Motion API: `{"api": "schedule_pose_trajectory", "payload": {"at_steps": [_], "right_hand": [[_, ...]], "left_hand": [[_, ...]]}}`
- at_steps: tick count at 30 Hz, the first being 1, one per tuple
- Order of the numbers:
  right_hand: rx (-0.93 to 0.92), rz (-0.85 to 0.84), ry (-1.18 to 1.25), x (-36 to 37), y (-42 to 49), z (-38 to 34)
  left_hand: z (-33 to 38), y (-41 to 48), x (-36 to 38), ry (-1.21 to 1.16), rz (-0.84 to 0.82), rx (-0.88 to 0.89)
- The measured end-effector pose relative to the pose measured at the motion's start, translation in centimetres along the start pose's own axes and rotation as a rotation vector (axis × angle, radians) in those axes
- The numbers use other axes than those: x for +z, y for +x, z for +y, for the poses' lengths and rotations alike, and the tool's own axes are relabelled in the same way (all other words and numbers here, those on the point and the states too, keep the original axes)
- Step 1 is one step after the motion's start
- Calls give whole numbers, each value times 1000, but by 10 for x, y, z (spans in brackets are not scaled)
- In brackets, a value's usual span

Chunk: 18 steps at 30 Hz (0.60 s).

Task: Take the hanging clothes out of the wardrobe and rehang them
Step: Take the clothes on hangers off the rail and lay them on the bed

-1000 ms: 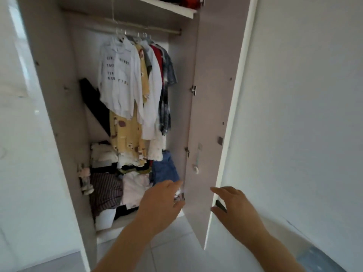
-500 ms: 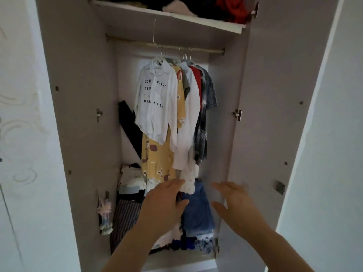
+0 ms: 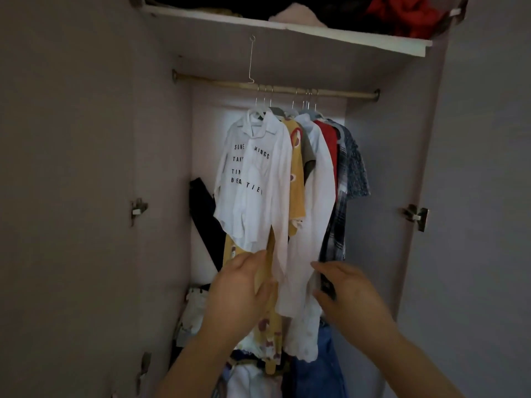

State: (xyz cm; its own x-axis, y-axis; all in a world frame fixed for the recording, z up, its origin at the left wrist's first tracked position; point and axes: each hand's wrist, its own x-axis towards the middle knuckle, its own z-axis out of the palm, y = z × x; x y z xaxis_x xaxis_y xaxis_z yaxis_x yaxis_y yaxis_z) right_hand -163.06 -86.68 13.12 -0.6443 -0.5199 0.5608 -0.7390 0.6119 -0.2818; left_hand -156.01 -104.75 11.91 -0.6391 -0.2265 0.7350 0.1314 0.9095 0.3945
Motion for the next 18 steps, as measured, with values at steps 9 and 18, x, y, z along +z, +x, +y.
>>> {"api": "schedule_pose_trajectory", "payload": {"at_steps": [9,18], "right_hand": [[-203,97,96,31,160,49],[-344,182,42,57,297,58]], "left_hand": [[-46,131,54,69,164,-74],[-102,240,88,115,242,-49]]}}
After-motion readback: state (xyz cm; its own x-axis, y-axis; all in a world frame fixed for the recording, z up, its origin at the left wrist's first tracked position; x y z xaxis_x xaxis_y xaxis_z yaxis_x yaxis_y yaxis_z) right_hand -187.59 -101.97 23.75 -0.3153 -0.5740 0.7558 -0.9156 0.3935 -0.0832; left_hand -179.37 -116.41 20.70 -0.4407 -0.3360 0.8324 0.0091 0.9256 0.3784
